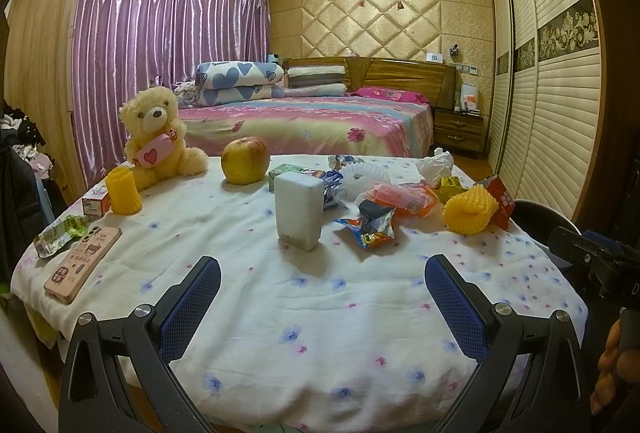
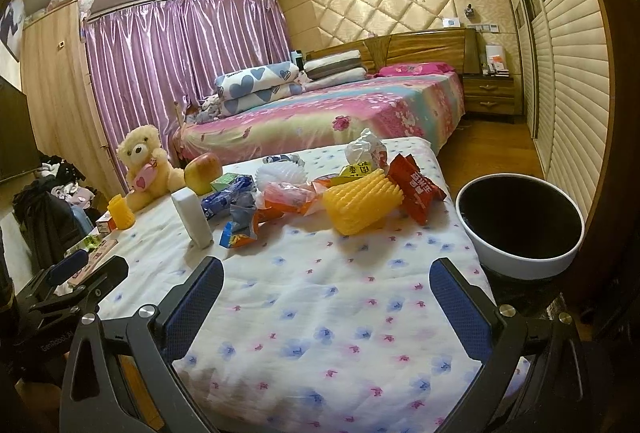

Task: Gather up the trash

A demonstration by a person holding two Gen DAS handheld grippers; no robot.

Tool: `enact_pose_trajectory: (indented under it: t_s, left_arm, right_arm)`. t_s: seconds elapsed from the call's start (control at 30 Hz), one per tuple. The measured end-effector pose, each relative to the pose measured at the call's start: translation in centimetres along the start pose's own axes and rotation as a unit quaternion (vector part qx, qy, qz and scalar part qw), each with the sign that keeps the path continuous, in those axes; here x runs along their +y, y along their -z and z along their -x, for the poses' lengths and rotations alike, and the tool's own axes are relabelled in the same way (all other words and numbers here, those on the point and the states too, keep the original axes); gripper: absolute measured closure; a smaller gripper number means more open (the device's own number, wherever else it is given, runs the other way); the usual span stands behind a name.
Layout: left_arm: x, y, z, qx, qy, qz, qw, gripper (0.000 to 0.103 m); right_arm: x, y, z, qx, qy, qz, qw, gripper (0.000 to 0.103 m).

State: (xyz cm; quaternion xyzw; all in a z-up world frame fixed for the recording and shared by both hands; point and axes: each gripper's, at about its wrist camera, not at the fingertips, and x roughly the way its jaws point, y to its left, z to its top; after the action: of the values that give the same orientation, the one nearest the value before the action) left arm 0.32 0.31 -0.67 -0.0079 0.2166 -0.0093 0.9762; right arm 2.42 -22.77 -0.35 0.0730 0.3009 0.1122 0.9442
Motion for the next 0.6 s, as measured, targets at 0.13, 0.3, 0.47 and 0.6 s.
enact_pose_trajectory:
  t_s: [0.13, 0.3, 0.47, 0.6]
  left_arm:
    - [0.01, 0.00, 0.00, 0.001, 0.000, -0.001, 1.0000, 0.001]
    - [0.19, 0.08, -0.11, 0.002, -0.001, 0.002, 1.0000, 0.001]
    - [0.35, 0.22, -0.27, 0.004, -0.001, 0.004, 1.0000, 0.001]
    - [0.68, 0.35, -0.72, 0.008, -0.004, 0.002, 1.0000, 0.001]
  right_arm:
    - [0.01, 0.01, 0.01, 0.000, -0.001, 0.000, 1.000, 0.000]
    - [0.03, 0.01, -0.01, 0.000, 0.000, 0.000, 1.000, 0.000]
    - [0.22, 0.08, -0.06, 0.001, -0.001, 0.001, 1.000, 0.000]
    - [0.55, 0.18, -0.47, 0.008, -0.007, 0.001, 1.000, 0.000]
